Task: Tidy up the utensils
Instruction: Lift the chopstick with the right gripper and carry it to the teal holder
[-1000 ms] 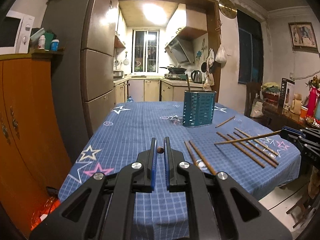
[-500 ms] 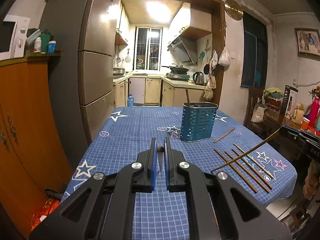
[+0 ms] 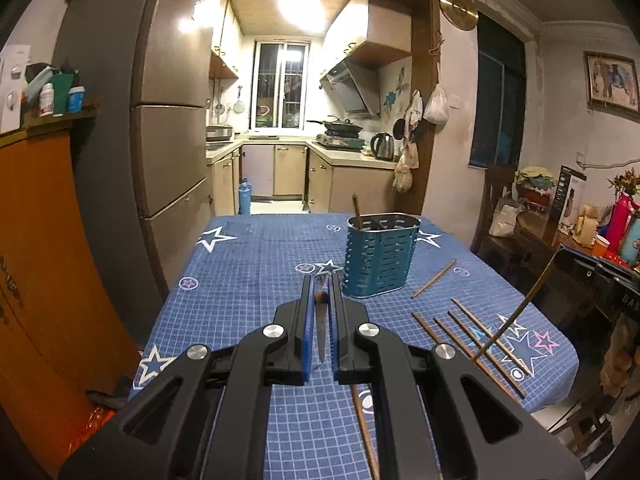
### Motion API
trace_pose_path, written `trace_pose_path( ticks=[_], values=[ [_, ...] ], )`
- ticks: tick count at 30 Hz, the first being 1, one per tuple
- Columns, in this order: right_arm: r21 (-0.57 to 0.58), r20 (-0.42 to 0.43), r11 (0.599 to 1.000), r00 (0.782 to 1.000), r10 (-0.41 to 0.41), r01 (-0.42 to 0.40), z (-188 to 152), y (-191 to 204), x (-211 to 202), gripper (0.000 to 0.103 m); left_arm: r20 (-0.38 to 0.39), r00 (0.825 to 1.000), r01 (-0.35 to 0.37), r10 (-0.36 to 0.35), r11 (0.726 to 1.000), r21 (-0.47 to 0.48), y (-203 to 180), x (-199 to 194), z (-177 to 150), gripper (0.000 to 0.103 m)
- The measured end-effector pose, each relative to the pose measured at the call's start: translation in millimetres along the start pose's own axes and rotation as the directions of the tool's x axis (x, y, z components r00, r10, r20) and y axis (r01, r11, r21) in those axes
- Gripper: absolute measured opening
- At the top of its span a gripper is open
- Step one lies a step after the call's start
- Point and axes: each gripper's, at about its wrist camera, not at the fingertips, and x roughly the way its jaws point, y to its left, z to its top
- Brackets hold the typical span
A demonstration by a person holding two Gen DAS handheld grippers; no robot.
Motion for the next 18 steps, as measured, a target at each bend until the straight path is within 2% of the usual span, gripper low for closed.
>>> trace_pose_path(
  ticks=[11,14,18],
  values=[
    [-0.014,-0.055,1.000,0.998,-0.005,0.004,57,-12,-25,0.007,0.044,0.999,0.023,-0.027,0.995,0.099,-32,-2,31,0.005],
    [-0.055,-0.057,0.998,0.997,-0.042,0.039,83,-16,-30,0.007,0.063,0.997,0.024,-0.033,0.991,0.134,-43,3,50,0.005],
    [-0.116,-0.030,0.989,0.995,-0.099,0.095,125,-24,-27,0.007,0.096,0.994,0.042,-0.059,0.984,0.171,-62,17,91,0.005]
  ],
)
